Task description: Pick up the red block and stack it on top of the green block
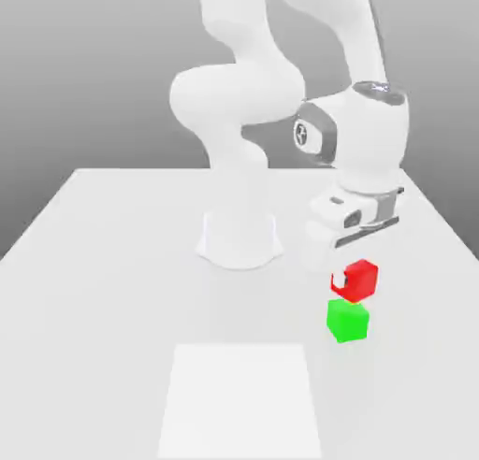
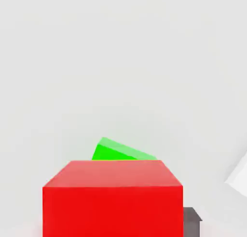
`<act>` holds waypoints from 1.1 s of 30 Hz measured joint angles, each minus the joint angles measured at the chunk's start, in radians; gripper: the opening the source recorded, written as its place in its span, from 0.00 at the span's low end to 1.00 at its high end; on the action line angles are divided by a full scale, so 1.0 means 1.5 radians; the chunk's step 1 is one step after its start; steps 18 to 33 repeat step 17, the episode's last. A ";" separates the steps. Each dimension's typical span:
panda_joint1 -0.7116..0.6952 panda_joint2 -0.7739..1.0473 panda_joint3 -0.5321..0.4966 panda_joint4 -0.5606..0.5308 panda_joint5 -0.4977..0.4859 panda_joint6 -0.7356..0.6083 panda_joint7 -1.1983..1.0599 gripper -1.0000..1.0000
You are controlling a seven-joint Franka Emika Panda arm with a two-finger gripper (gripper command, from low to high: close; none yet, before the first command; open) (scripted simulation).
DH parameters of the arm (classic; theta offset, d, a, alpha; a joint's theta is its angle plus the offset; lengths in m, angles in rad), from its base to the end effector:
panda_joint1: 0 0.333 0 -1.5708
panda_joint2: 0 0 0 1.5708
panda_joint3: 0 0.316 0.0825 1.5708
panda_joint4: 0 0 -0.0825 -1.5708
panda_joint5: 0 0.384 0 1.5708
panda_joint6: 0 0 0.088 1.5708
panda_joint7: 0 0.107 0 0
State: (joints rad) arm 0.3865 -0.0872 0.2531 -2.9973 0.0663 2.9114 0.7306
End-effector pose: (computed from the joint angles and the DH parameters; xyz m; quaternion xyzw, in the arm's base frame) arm 0.2537 0.1795 0.1925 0.9969 -0.0782 0.0018 0.0028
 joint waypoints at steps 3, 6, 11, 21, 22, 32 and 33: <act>-0.004 0.036 -0.002 0.001 -0.022 0.035 0.015 1.00; -0.004 0.036 -0.002 0.001 -0.022 0.035 0.015 1.00; 0.008 -0.002 -0.008 0.000 -0.001 -0.002 0.001 1.00; 0.044 -0.137 -0.032 -0.005 0.043 -0.132 -0.029 1.00; 0.044 -0.137 -0.032 -0.005 0.043 -0.132 -0.029 1.00; 0.044 -0.137 -0.032 -0.005 0.043 -0.132 -0.029 1.00; 0.044 -0.137 -0.032 -0.005 0.043 -0.132 -0.029 1.00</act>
